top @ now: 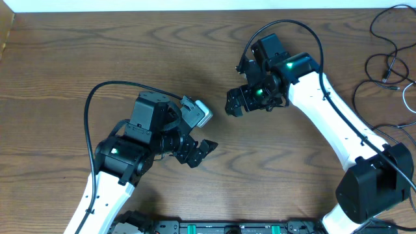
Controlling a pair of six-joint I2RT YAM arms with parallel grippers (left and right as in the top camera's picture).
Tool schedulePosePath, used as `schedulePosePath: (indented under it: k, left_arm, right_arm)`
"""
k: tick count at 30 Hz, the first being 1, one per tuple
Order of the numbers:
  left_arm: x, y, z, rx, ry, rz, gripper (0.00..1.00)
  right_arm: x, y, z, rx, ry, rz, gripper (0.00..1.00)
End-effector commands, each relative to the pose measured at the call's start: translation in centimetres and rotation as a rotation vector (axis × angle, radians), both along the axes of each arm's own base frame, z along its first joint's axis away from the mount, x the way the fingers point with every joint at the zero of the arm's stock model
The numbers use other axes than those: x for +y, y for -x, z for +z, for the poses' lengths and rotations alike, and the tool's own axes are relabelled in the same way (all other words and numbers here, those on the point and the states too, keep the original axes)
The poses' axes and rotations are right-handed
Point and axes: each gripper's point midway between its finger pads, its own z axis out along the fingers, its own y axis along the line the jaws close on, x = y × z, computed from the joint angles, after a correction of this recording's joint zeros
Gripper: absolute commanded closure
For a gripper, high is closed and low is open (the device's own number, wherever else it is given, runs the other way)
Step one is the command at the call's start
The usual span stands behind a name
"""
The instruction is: Untangle cables
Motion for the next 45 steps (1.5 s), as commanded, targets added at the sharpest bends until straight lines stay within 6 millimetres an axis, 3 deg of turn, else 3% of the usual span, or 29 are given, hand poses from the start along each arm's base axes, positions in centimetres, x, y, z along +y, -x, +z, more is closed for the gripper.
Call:
schedulePosePath:
  k: [1, 40, 45]
  left_arm:
    - [-0.1, -0.3, 0.8, -0.02, 0.005, 0.004, 0.09]
    - [0.0, -0.2, 0.8, -0.02, 0.005, 0.004, 0.09]
    - [1.2, -0.7, 1.2, -0.08, -0.044, 0.06, 0.09]
  right_arm:
    - [0.2, 0.1, 0.4, -0.012, -0.004, 0.018, 0.01]
    - [0.2, 0.1, 0.4, -0.012, -0.004, 0.018, 0.01]
    - [0.2, 0.1, 0.4, -0.012, -0.004, 0.018, 0.01]
